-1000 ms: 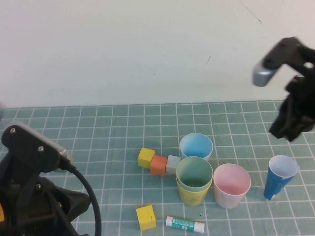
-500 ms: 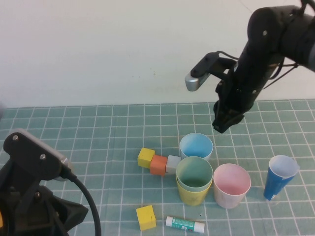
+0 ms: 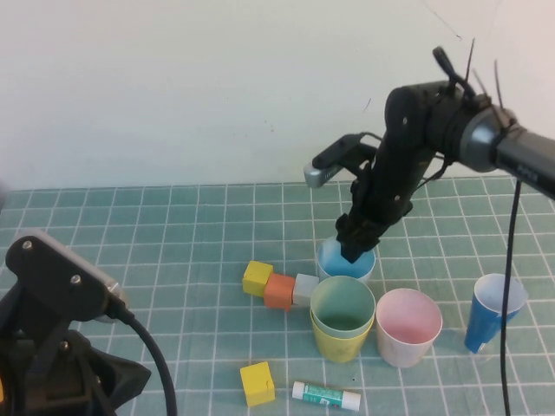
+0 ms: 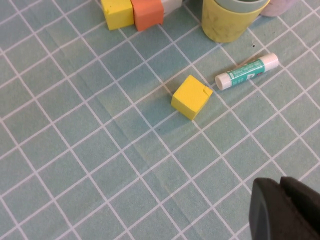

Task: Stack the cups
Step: Pick up the blue cup, then place the blue cup on the pink cup

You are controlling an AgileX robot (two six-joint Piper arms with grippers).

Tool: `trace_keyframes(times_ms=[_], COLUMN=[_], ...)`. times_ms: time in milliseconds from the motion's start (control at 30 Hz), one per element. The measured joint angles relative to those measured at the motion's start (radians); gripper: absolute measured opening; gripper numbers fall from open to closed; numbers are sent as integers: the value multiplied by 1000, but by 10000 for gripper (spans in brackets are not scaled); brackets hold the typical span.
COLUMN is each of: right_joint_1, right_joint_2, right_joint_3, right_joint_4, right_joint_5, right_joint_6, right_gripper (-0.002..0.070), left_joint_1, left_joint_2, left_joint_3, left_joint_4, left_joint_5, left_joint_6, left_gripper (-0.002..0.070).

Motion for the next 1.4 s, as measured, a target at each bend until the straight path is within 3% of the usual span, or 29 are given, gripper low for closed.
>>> trace_keyframes(times_ms=[133, 200, 267, 333, 400, 667, 933, 1167, 1400], right_joint_1=[0, 0, 0, 0, 0, 2, 2, 2, 2], right_joint_2=[54, 67, 68, 68, 66, -141, -427, -504, -486], right_joint_3=[-4, -4, -4, -8, -23, -51, 182, 542, 598], right_joint_4=[-9, -9, -12, -26, -49, -232, -171, -132, -113], right_joint_5=[-1, -1, -1, -1, 15, 161, 168, -41, -142], right_joint_6=[17, 17, 17, 17, 17, 36, 28, 38, 38], right_gripper=[438, 327, 157, 71, 29, 18, 18, 17, 17], left_joint_1=[0, 0, 0, 0, 0, 0, 0, 0, 0], left_joint_2=[0, 0, 0, 0, 0, 0, 0, 0, 0], left_joint_3=[0, 0, 0, 0, 0, 0, 0, 0, 0], left_joint_4=[2, 2, 2, 2, 2, 3, 19, 32, 33], left_joint_5=[0, 0, 0, 0, 4, 5, -14, -17, -22], left_joint_6=[0, 0, 0, 0, 0, 0, 0, 2, 2], left_gripper=[1, 1, 1, 1, 1, 0, 0, 0, 0])
